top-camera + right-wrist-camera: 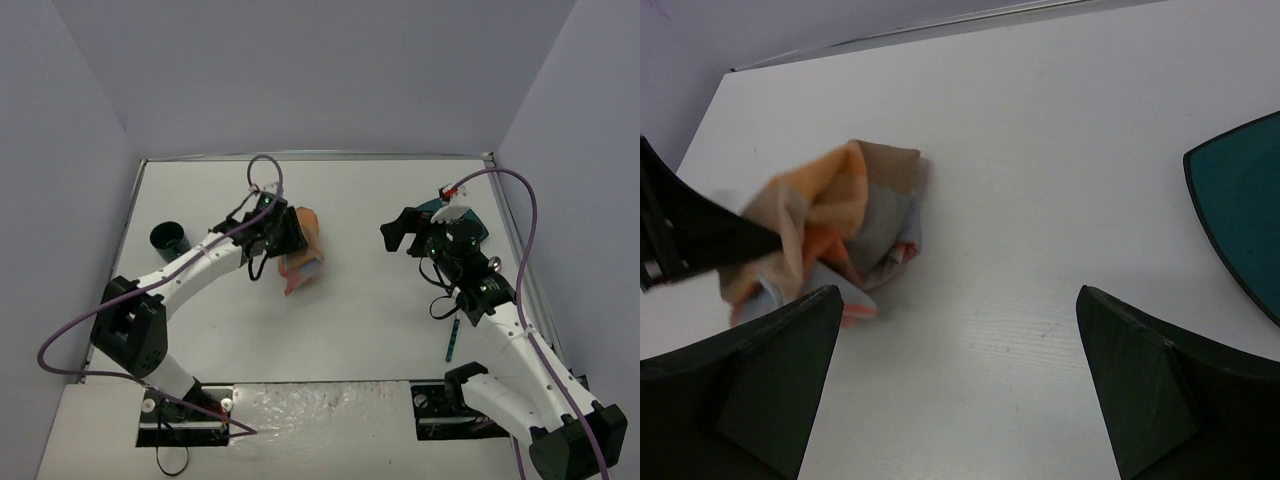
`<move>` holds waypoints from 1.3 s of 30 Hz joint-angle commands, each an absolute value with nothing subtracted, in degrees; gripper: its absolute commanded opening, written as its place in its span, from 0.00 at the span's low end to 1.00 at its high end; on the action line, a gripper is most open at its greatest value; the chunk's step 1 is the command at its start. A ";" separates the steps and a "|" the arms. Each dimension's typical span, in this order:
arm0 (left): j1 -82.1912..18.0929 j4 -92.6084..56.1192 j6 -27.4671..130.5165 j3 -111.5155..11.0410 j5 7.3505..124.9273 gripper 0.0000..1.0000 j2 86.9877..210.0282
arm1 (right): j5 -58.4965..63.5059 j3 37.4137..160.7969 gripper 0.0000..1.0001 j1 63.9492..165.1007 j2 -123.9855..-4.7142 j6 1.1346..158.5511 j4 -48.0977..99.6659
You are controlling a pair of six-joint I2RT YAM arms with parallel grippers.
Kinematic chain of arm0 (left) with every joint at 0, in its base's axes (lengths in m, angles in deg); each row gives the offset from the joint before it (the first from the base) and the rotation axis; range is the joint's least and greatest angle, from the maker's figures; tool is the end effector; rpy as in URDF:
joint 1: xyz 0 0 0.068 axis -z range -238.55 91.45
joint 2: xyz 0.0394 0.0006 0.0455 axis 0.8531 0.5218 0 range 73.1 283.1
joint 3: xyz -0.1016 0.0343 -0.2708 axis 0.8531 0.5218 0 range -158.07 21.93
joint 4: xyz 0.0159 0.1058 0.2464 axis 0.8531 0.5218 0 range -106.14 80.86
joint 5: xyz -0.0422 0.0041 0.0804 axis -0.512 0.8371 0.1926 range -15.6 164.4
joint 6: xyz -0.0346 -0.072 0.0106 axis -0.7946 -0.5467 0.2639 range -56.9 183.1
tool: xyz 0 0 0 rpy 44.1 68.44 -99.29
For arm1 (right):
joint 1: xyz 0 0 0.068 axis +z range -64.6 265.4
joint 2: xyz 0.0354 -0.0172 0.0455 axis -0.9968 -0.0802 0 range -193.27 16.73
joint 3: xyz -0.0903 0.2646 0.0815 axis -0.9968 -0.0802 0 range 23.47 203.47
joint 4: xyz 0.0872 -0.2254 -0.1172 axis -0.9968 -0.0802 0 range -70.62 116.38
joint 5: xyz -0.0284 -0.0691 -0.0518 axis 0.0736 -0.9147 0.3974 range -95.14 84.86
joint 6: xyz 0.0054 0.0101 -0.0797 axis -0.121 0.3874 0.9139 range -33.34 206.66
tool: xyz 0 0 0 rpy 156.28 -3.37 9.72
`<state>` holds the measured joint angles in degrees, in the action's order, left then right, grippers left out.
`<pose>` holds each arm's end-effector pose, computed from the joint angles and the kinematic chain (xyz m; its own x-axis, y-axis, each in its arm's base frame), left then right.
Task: Set the dinner table for one person
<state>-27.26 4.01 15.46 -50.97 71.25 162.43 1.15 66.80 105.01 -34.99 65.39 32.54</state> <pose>0.3325 -0.2064 0.2971 -0.7541 -0.4052 -0.5168 -0.0016 0.7881 -0.6155 0.2295 0.0899 0.3526 -0.1925 0.3141 -0.9297 -0.3936 0.8431 0.3663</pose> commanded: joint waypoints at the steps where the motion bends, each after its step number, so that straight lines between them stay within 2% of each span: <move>1: -21.90 2.14 14.55 -42.46 69.70 0.52 156.06 | 0.93 65.44 1.00 105.57 -34.73 64.42 34.64; 3: -21.44 3.37 16.22 -40.05 70.83 0.63 152.90 | 1.02 64.58 1.00 105.65 -35.24 64.01 34.41; 5: -21.37 5.74 19.88 -38.02 73.69 0.80 147.38 | 1.37 63.46 1.00 105.79 -36.72 63.10 34.56; 8: -21.44 6.18 25.15 -37.22 76.30 0.87 143.51 | 2.41 62.93 1.00 106.14 -39.60 62.46 35.55; 13: -20.87 3.89 29.46 -37.64 69.26 0.85 146.18 | 3.68 64.64 1.00 107.18 -46.92 61.99 35.89; 16: -17.30 4.05 33.03 -38.71 68.43 0.83 150.25 | 2.80 64.87 1.00 107.19 -48.52 61.35 35.86; 20: -8.71 7.17 40.83 -42.60 77.65 0.81 155.46 | -0.58 64.69 1.00 107.13 -48.72 61.33 34.65; 27: 0.14 11.05 51.80 -48.66 91.98 0.81 163.47 | -4.96 64.68 1.00 106.12 -45.05 61.76 29.57; 32: 3.24 13.24 57.14 -51.46 97.62 0.80 168.70 | -7.42 63.08 1.00 104.24 -41.63 61.70 28.27; 39: 6.01 14.57 62.51 -53.19 103.26 0.77 173.86 | -2.55 61.29 1.00 97.81 -38.04 61.26 27.65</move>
<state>4.83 13.12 57.08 -49.97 96.83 173.51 -4.51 62.09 101.15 -40.15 62.06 26.80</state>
